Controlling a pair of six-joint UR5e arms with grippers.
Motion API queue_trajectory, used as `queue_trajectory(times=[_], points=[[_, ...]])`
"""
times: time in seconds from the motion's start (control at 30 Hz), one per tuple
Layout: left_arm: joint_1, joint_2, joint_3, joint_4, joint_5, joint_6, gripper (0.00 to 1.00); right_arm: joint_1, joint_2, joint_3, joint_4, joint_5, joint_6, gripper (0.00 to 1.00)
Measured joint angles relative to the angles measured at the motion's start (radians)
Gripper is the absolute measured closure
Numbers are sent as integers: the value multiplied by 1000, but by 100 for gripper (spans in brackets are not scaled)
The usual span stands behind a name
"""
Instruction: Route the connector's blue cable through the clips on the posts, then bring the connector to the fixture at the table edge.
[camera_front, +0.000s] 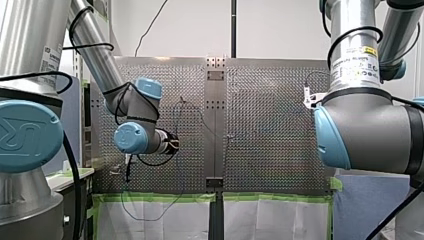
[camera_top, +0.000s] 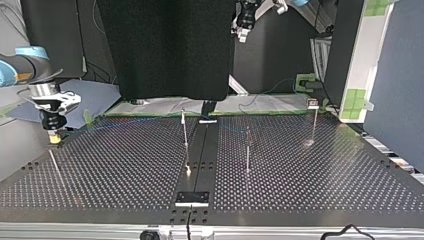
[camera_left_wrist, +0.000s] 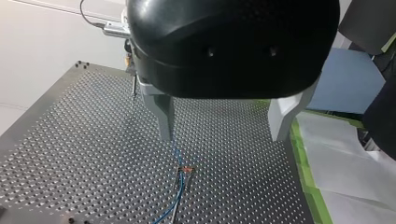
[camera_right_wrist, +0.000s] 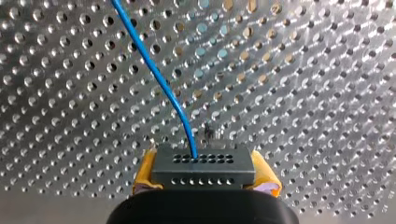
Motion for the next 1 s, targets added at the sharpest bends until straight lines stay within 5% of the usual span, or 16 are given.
queue_trajectory(times=[1.0], points=[[-1, 0, -1, -1, 0, 1, 0, -21, 7, -19, -6, -20, 22, 100]])
